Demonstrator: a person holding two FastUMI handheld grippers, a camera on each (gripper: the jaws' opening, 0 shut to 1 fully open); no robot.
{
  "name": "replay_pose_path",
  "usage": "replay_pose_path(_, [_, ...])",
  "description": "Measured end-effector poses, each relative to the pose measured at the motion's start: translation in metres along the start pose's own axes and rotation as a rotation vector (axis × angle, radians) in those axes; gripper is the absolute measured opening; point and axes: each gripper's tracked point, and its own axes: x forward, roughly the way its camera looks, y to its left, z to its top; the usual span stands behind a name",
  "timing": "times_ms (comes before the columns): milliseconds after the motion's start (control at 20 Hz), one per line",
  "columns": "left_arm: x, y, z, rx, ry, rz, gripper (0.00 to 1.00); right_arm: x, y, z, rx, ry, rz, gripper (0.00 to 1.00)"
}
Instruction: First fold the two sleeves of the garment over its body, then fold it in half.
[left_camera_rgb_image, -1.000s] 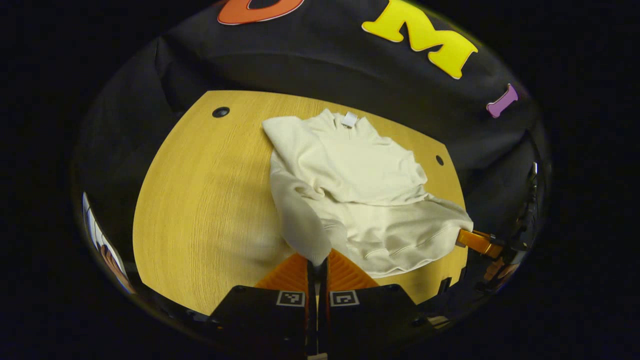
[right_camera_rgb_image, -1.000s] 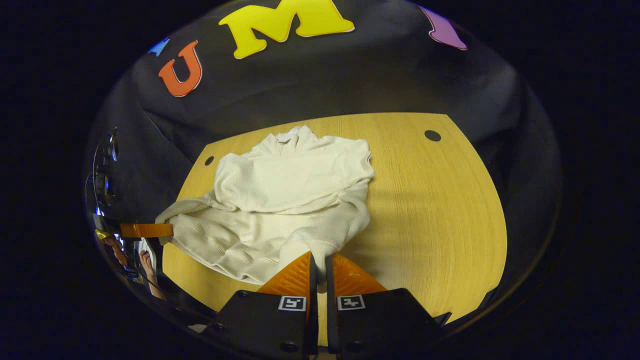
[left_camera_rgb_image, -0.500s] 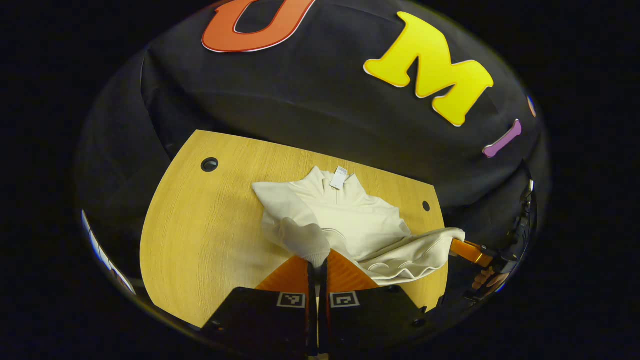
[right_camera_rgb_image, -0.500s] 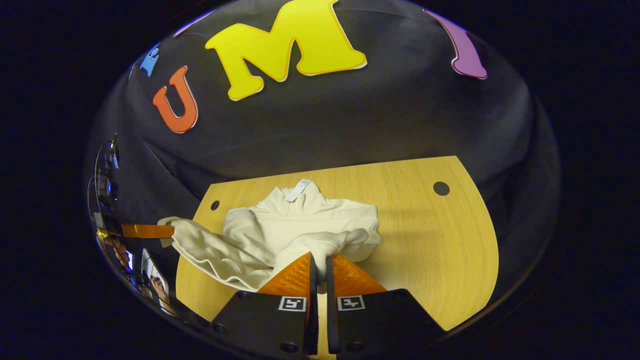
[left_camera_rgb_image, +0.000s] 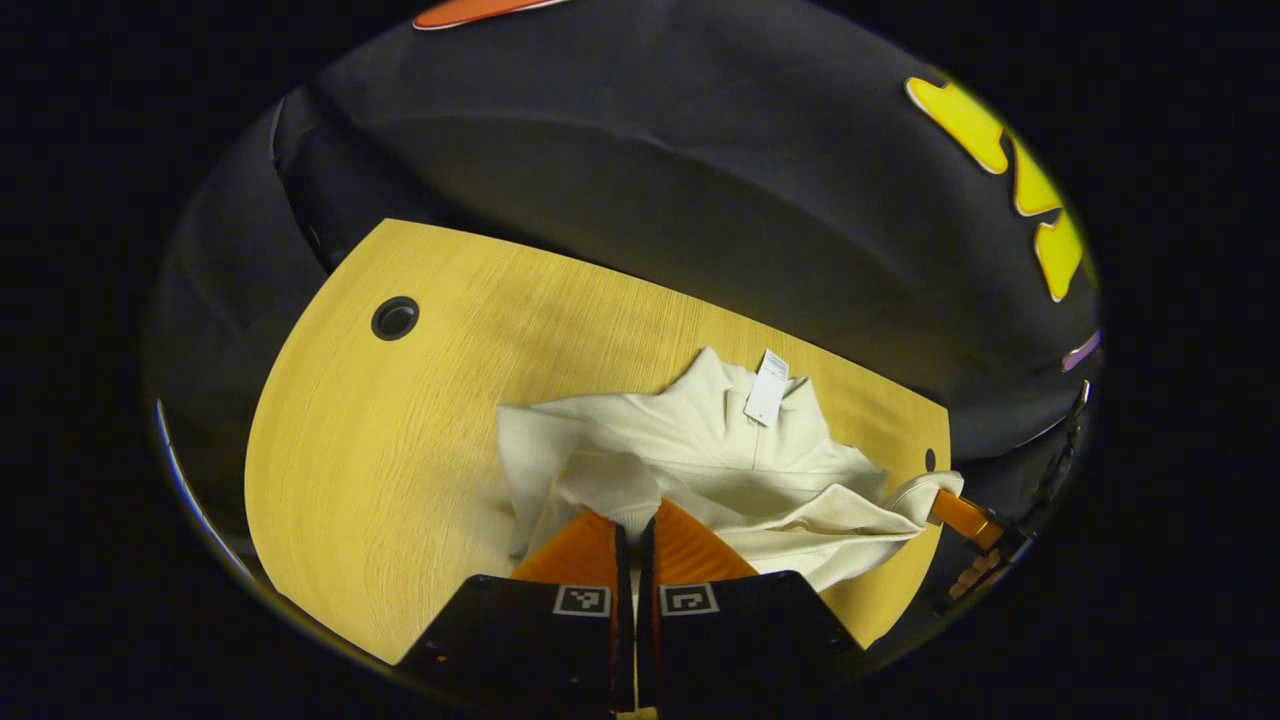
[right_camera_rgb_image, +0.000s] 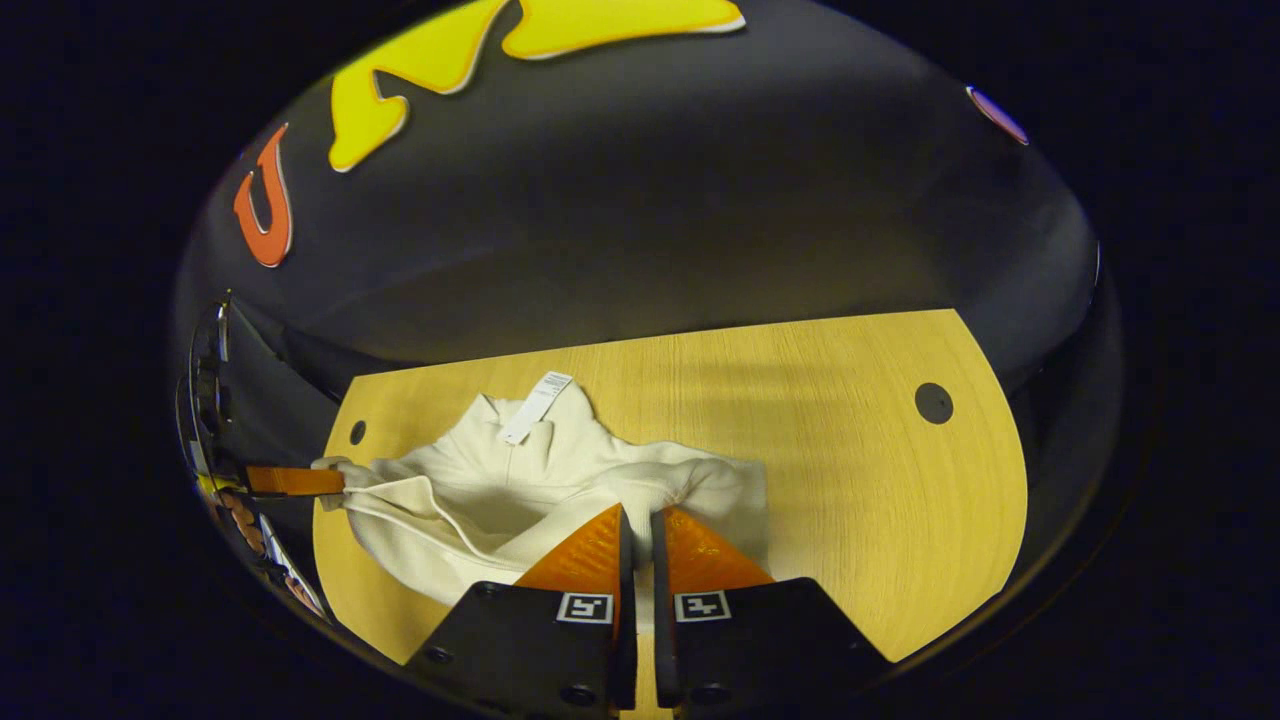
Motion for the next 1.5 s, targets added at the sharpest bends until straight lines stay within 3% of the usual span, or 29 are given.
replay_pose_path(100, [0.003,0.029,0.02,0.035,0.016,0.01,0.04,0.037,-0.005,-0.009,0.002,0.031,-0.034,0.05])
replay_pose_path(250, [0.01,0.025,0.02,0.061,0.029,0.027,0.08,0.068,-0.012,-0.015,0.001,0.059,-0.062,0.08])
replay_pose_path(300, [0.007,0.03,0.023,0.071,0.035,0.03,0.04,0.071,-0.011,-0.016,0.004,0.065,-0.061,0.08])
replay_pose_path(450, [0.019,0.032,0.022,0.096,0.052,0.038,0.04,0.081,-0.01,-0.019,0.001,0.074,-0.057,0.08])
replay_pose_path(650, [0.02,0.028,0.021,0.114,0.05,0.028,0.12,0.081,-0.011,-0.019,0.008,0.075,-0.067,0.06])
replay_pose_path(700, [0.019,0.026,0.022,0.118,0.045,0.026,0.18,0.078,-0.011,-0.018,0.007,0.075,-0.069,0.12])
replay_pose_path(750, [0.017,0.026,0.024,0.118,0.031,0.021,0.2,0.074,-0.009,-0.015,0.018,0.065,-0.068,0.13])
replay_pose_path(800, [0.015,0.023,0.026,0.11,0.015,0.012,0.35,0.071,-0.009,-0.009,0.04,0.039,-0.078,0.19])
replay_pose_path(850, [0.011,0.021,0.029,0.108,-0.011,0.009,0.34,0.063,-0.005,-0.001,0.068,0.005,-0.064,0.19])
replay_pose_path(900, [0.006,0.018,0.032,0.116,-0.032,-0.002,0.46,0.056,-0.002,0.007,0.087,-0.029,-0.051,0.3])
replay_pose_path(950, [-0.001,0.016,0.038,0.126,-0.072,-0.004,0.52,0.045,-0.001,0.014,0.095,-0.053,-0.046,0.37])
replay_pose_path(1000, [-0.01,0.014,0.044,0.131,-0.121,-0.011,0.71,0.034,0.003,0.017,0.087,-0.073,-0.034,0.51])
replay_pose_path(1050, [-0.023,0.008,0.048,0.131,-0.158,-0.028,0.81,0.023,0.005,0.02,0.067,-0.089,-0.037,0.7])
replay_pose_path(1100, [-0.035,0.002,0.049,0.126,-0.186,-0.05,0.98,0.011,0.008,0.022,0.038,-0.105,-0.034,0.9])
replay_pose_path(1300, [-0.083,0.001,0.044,0.165,-0.283,-0.031,0.99,-0.053,0.032,0.027,-0.032,-0.215,-0.003,0.98])
replay_pose_path(1500, [-0.146,-0.002,0.028,0.216,-0.4,0.014,0.99,-0.134,0.052,0.026,-0.103,-0.35,-0.014,0.98])
